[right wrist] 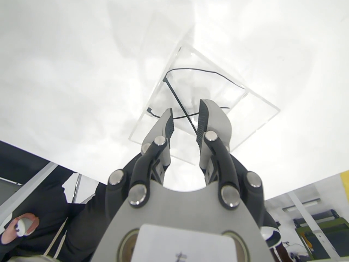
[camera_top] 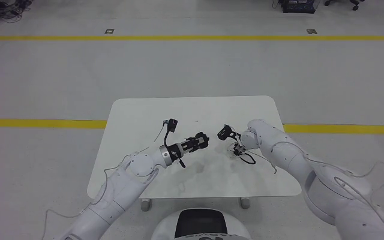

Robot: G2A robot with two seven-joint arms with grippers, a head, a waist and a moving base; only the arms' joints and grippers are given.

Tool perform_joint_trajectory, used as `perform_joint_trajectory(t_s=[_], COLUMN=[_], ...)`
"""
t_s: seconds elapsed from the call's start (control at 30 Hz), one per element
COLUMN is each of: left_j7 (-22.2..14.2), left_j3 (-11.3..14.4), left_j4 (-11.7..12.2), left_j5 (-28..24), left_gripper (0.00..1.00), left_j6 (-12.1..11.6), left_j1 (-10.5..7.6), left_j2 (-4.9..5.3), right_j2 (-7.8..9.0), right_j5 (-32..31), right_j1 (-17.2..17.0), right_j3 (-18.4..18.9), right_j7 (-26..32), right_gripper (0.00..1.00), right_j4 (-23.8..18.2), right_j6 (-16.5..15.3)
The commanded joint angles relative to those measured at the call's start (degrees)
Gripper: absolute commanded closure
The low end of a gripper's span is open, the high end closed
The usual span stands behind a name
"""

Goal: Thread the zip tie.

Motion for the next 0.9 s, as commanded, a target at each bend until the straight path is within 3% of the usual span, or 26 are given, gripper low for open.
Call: perform_joint_trajectory(t_s=[0.0, 0.37, 0.73, 0.87], left_j7=[0.00, 0.00, 0.00, 0.00], left_j3=[0.00, 0.00, 0.00, 0.00], left_j4=[0.00, 0.00, 0.00, 0.00], left_j5=[0.00, 0.00, 0.00, 0.00], left_gripper=[1.00, 1.00, 1.00, 1.00], left_j6=[0.00, 0.00, 0.00, 0.00], left_j1=[0.00, 0.00, 0.00, 0.00], left_j2=[0.00, 0.00, 0.00, 0.00], right_j2=[-0.17, -1.90, -3.22, -3.34], right_j5=[0.04, -0.45, -0.64, -0.72], right_j1=[0.06, 0.22, 0.42, 0.47], right_j3=[0.00, 0.00, 0.00, 0.00], right_j7=[0.33, 1.55, 1.40, 0.80], right_gripper=[0.81, 0.80, 1.00, 1.00], right_j4=[0.28, 2.54, 4.50, 4.83], right_j6=[0.00, 0.00, 0.00, 0.00])
